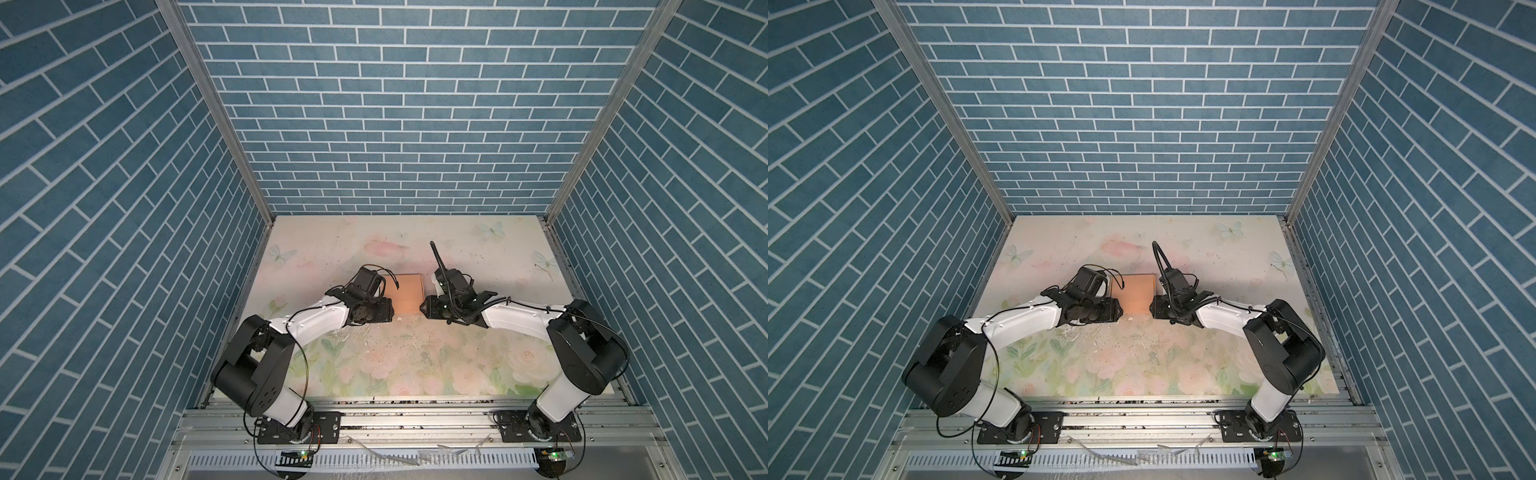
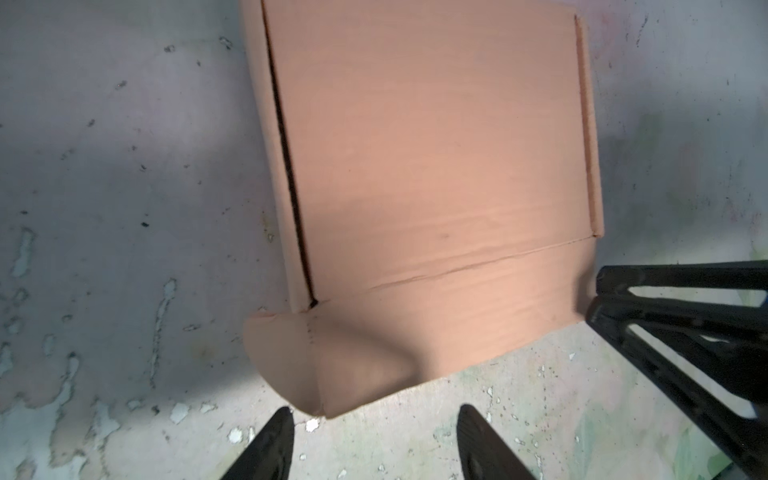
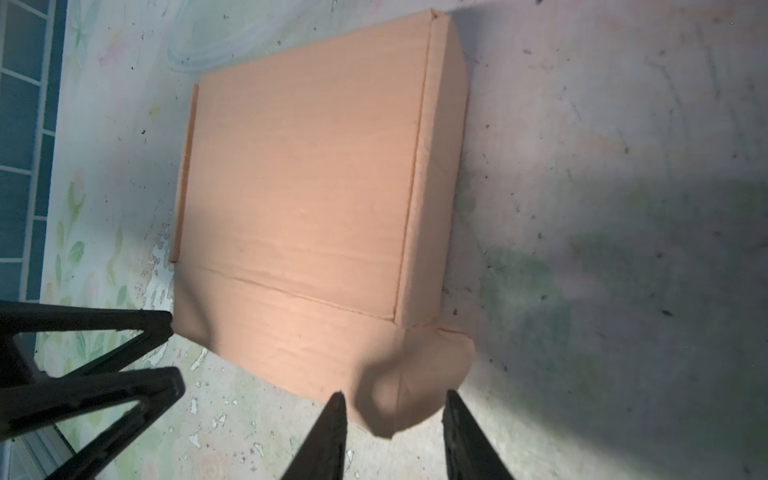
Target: Fold the paper box
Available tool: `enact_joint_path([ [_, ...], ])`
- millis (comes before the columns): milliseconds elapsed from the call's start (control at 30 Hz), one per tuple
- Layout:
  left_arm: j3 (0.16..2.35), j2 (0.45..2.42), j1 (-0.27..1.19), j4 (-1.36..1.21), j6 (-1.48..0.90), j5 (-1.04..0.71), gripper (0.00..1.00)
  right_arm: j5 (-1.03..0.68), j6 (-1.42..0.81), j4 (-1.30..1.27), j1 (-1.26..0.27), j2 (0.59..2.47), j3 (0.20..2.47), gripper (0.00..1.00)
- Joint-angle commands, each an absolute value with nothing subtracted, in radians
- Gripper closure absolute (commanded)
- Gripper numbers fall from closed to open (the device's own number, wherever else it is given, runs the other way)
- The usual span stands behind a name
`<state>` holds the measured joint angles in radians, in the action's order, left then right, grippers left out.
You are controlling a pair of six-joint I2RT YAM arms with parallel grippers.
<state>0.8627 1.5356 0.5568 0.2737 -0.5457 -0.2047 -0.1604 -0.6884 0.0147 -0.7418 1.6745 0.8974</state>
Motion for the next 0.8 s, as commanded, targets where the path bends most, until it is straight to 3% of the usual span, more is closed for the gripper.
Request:
enact_joint_path([
  [0, 0.901, 1.563, 0.554, 0.259, -0.534, -0.212, 0.39, -0.181, -0.732, -0.017, -0.748, 1.692, 0.906, 0.62],
  [267, 0.920, 1.559, 0.555, 0.243, -0.548, -0.249, 0.51, -0.196, -0.759, -0.020, -0.750, 1.666, 0.916, 0.69],
  [767, 0.936, 1.485, 0.555, 0.326, -0.544, -0.233, 0.52, -0.196, -0.736, 0.104, -0.751, 1.614, 0.980, 0.71],
])
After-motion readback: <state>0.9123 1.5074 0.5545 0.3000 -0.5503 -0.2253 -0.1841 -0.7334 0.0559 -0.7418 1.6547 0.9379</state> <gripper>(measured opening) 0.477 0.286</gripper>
